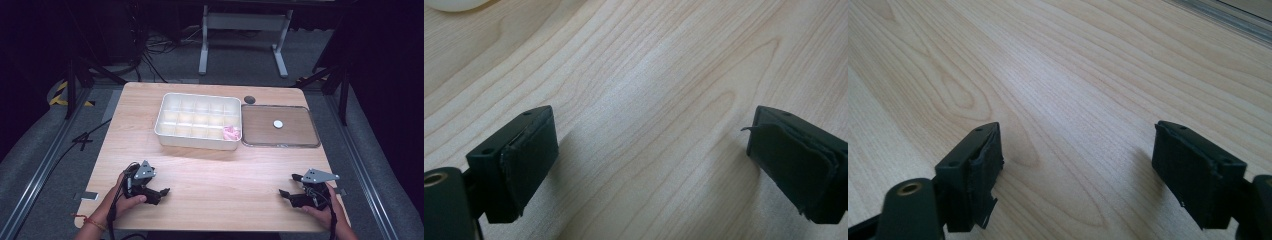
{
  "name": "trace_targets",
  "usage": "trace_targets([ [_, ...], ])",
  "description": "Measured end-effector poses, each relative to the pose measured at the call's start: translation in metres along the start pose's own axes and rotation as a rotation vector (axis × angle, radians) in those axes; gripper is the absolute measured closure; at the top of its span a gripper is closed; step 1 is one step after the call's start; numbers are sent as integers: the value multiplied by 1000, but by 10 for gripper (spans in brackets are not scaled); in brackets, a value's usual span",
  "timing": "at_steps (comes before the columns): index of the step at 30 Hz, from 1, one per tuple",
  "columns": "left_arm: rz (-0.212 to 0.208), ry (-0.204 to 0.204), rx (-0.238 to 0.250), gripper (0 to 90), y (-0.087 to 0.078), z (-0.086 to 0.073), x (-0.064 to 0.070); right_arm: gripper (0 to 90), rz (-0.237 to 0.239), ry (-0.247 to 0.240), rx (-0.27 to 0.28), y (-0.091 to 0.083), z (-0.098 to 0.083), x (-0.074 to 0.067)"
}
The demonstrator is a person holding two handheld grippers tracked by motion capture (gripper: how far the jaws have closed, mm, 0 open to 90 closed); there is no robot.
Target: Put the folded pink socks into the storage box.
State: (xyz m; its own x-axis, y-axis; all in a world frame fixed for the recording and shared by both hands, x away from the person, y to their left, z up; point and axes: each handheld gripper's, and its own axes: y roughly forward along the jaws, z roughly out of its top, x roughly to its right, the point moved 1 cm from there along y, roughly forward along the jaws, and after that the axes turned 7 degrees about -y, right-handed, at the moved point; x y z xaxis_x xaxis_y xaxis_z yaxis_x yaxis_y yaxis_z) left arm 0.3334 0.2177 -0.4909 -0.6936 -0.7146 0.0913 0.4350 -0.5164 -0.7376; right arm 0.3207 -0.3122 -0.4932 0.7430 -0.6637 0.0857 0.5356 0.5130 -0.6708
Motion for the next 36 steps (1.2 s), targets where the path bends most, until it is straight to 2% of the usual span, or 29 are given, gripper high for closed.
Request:
trace_targets([
  [36, -10, -3, -3, 50, 2, 1, 0, 196, -4, 4, -2, 0, 0, 0],
])
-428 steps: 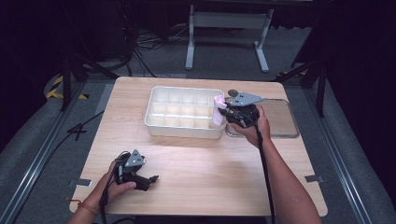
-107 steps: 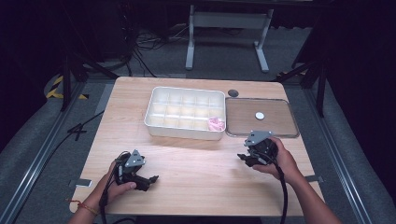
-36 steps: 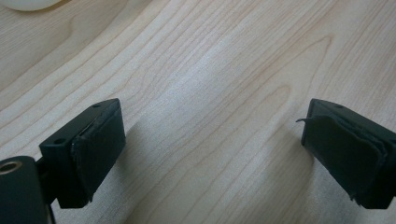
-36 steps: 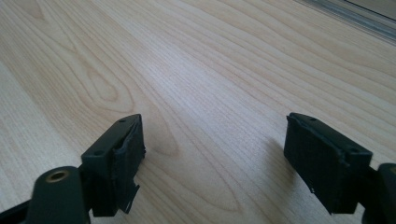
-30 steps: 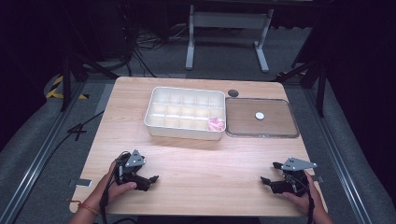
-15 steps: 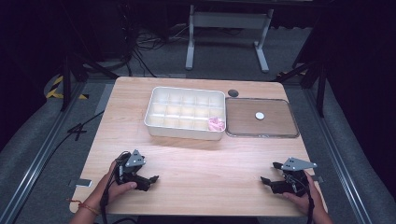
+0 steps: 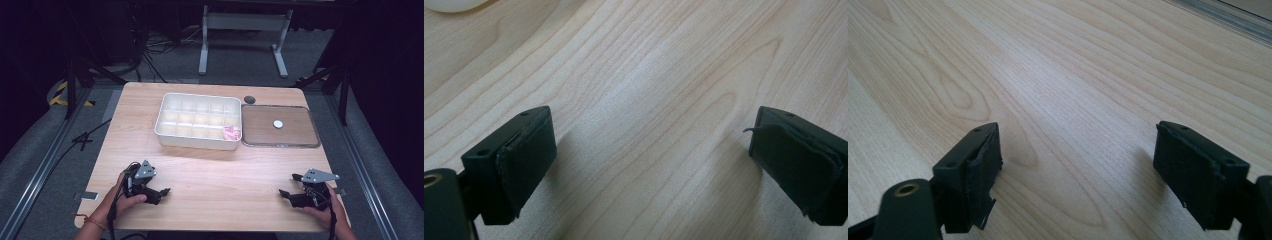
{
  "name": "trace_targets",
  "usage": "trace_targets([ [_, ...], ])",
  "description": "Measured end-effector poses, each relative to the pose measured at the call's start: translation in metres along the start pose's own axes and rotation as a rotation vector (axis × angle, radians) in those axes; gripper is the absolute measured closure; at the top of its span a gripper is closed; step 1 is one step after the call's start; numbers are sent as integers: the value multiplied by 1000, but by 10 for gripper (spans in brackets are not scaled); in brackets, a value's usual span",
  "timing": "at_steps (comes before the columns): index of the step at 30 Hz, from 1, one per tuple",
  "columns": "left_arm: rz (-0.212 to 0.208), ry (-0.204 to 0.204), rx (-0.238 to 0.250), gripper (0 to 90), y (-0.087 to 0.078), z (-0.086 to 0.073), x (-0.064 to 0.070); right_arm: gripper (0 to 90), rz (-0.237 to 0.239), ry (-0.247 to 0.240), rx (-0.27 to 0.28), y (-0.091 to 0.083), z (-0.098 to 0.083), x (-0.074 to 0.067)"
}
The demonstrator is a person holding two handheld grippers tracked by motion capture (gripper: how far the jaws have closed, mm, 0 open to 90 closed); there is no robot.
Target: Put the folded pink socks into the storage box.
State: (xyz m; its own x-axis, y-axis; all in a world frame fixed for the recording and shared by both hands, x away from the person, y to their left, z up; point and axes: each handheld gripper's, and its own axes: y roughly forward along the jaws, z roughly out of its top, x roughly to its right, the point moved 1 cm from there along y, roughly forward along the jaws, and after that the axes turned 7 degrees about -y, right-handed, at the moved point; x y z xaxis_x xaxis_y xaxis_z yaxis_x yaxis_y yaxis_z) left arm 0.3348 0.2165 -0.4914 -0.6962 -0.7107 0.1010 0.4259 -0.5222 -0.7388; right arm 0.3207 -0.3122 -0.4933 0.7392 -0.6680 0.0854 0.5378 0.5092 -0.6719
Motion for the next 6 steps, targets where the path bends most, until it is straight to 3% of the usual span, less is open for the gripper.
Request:
trace_targets([
  [6, 0, 0, 0, 49, 0, 0, 0, 180, -3, 2, -1, 0, 0, 0],
])
